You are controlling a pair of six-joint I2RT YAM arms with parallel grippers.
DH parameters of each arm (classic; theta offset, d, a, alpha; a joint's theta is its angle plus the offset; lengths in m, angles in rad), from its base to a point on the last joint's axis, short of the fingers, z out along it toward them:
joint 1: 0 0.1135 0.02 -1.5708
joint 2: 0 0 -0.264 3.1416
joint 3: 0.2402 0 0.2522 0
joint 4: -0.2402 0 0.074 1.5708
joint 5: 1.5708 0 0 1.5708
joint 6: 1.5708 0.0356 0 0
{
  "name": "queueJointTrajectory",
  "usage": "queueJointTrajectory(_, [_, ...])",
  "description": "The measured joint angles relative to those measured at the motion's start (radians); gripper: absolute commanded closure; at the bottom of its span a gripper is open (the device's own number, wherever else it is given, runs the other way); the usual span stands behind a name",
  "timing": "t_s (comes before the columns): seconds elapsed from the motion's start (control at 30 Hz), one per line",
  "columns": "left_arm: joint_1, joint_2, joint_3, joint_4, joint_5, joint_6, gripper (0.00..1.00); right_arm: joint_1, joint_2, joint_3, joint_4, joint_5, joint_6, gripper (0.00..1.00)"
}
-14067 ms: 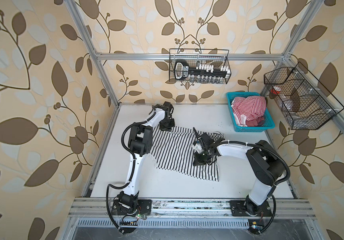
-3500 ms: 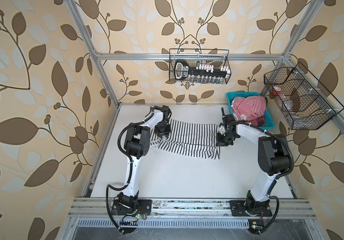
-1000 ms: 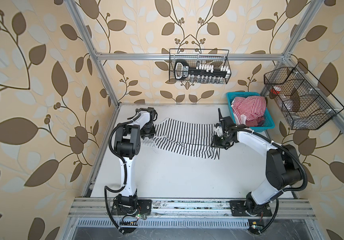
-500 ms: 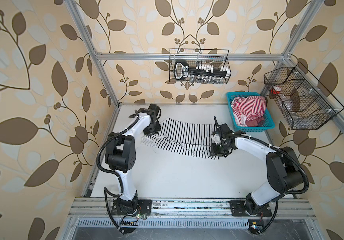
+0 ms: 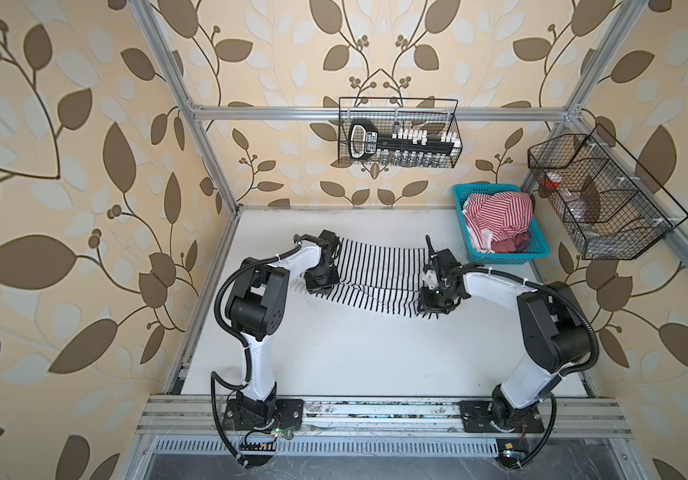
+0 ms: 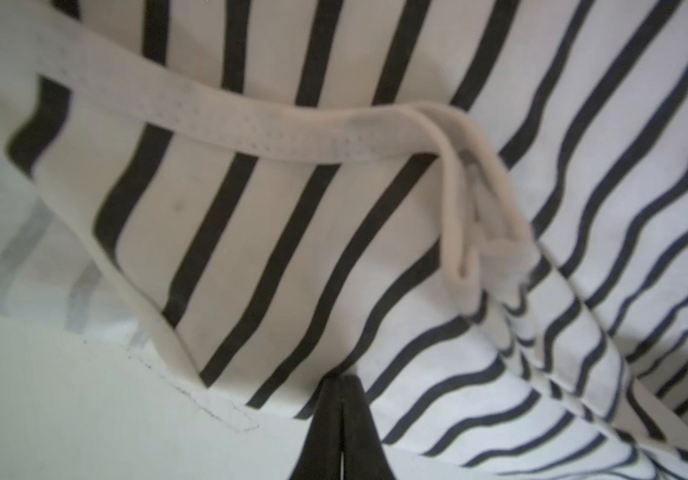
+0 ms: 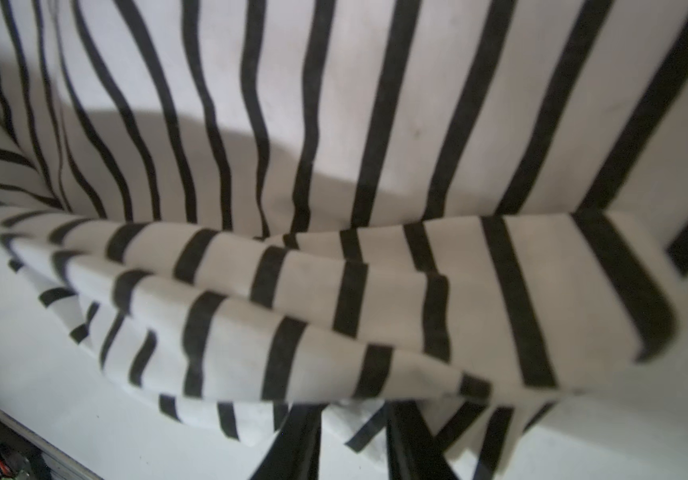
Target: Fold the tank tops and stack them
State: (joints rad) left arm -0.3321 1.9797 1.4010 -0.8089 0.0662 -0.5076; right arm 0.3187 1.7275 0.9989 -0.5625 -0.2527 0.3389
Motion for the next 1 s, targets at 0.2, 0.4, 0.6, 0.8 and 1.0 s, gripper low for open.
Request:
queueJointTrajectory(0.2, [0.0,0.021,0.001,0.019,0.007,-0.003,0.92,-0.012,0.013,0.0,0.016,-0.007,0.006,1.0])
queueJointTrajectory(0.4, [0.0,0.024,0.001,0.019,0.003,-0.002,0.94,-0.023,0.013,0.0,0.015,-0.006,0.005,1.0])
queueJointTrajectory(0.6, [0.0,0.024,0.0,0.019,-0.018,-0.002,0.95,-0.058,-0.04,0.0,0.006,0.005,0.004,1.0])
queueJointTrajectory(0.8, [-0.001,0.024,-0.003,0.021,-0.024,-0.001,0.95,-0.097,-0.081,0.019,-0.011,0.011,-0.004,1.0])
queueJointTrajectory(1.0, [-0.001,0.023,-0.007,0.025,-0.025,-0.001,0.95,-0.135,-0.046,0.085,-0.049,0.013,-0.031,1.0])
